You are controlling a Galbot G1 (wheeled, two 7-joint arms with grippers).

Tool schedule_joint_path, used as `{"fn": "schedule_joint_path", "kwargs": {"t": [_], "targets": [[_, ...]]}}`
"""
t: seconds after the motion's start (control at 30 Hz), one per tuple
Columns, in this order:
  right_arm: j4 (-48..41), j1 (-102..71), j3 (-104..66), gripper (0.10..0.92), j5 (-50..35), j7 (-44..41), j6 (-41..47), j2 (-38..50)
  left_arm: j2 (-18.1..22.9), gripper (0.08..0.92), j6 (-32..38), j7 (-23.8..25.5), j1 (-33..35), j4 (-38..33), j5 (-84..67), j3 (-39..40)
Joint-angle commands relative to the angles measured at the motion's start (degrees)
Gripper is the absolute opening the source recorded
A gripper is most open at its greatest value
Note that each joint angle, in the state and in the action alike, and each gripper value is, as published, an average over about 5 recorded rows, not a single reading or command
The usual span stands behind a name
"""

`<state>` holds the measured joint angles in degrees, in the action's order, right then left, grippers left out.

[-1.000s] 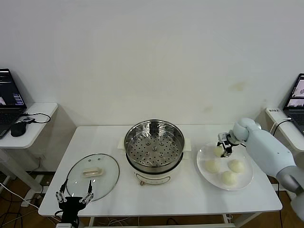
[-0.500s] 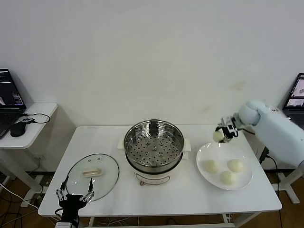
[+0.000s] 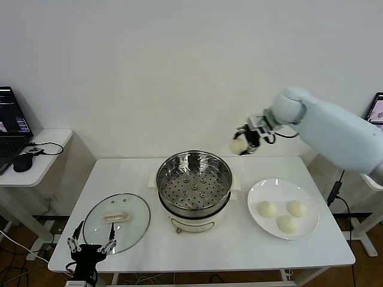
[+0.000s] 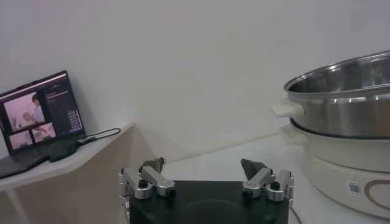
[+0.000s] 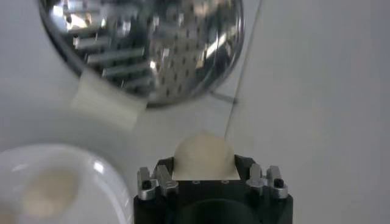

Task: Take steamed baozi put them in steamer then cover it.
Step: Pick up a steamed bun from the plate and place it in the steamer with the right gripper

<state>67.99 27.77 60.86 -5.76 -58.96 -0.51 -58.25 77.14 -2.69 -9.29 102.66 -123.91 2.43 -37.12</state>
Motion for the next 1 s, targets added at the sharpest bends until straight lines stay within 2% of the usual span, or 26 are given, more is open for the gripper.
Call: {"fn": "schedule_joint_path", "kwargs": {"t": [0.03,0.57,1.0], "targets": [[0.3,4.6,6.6,0.644,-3.9,0.7,-3.4,-8.9,0.1,0.823,0.1,0.0,0.2,-0.3,0.0,-0.2],[-10.8,-2.2,10.7,0.642,17.2,7.5,-21.8,-18.3,1.0,0.823,0.0,-0.1,-0.1,-0.4,-0.1,-1.1],[-14.8,-4.2,10.6,0.645,23.7,9.9,-28.1,-19.6,0.5,0.823,0.0,0.0,-0.8,0.6,-0.5,-1.4]]}}
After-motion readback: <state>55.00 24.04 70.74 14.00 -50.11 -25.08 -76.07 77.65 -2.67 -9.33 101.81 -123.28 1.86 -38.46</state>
